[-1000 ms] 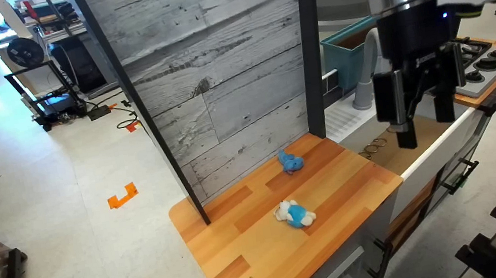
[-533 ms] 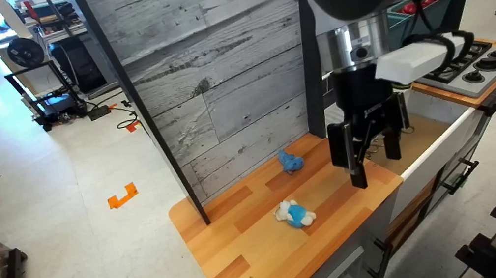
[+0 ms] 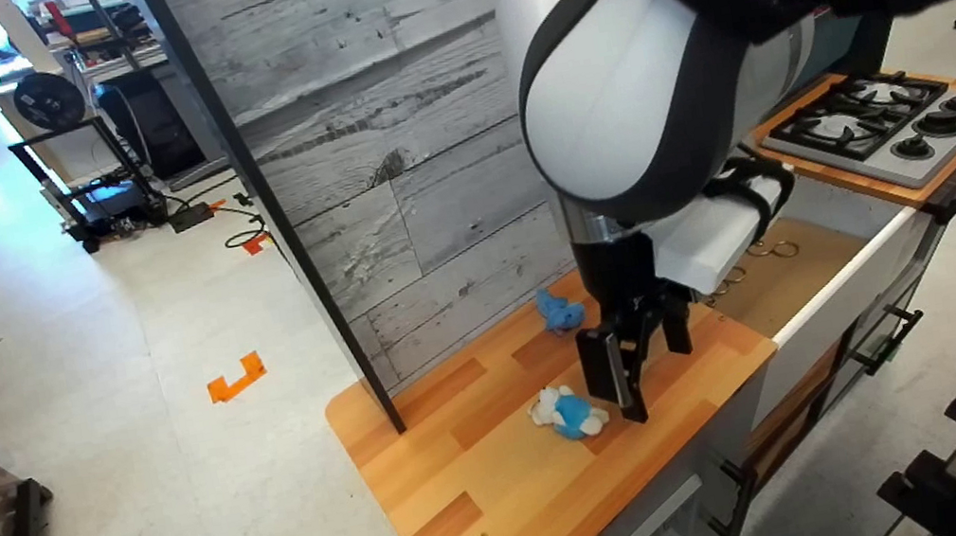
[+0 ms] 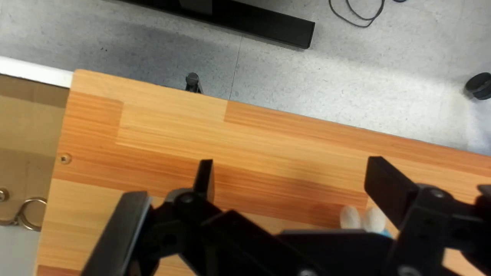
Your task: Move the white and blue toy to the right
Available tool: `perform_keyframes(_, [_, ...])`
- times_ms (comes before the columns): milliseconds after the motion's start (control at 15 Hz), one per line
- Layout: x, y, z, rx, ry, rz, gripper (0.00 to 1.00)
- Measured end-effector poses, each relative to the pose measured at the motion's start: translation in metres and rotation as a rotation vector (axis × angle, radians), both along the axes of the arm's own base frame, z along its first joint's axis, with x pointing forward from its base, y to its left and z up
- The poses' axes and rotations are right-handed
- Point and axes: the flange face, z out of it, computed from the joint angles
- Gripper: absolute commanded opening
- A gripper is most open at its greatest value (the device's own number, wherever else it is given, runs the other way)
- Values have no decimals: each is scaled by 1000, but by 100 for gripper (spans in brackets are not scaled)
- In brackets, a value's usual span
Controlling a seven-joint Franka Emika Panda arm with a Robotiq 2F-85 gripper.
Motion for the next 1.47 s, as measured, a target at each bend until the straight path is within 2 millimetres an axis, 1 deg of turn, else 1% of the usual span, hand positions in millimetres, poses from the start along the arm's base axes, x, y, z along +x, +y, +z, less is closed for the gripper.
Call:
perform_keyframes(267, [7, 25, -16, 23, -46, 54, 100])
perform_keyframes(533, [14, 45, -22, 71, -110, 93, 100])
perform_keyframes(600, [15, 49, -23, 81, -115, 100, 75])
perform_keyframes(667, [16, 52, -25, 87, -116, 104, 74])
perform_keyframes(800, [18, 58, -27, 97, -121, 107, 56])
perform_keyframes(933, [21, 59, -27, 99, -128, 107, 43])
perform_keyframes(1267, [26, 60, -23, 103, -140, 118, 4])
perform_keyframes(1400, [26, 61, -23, 105, -147, 126, 0])
perform_keyframes(1467, [26, 62, -23, 107, -155, 129, 3])
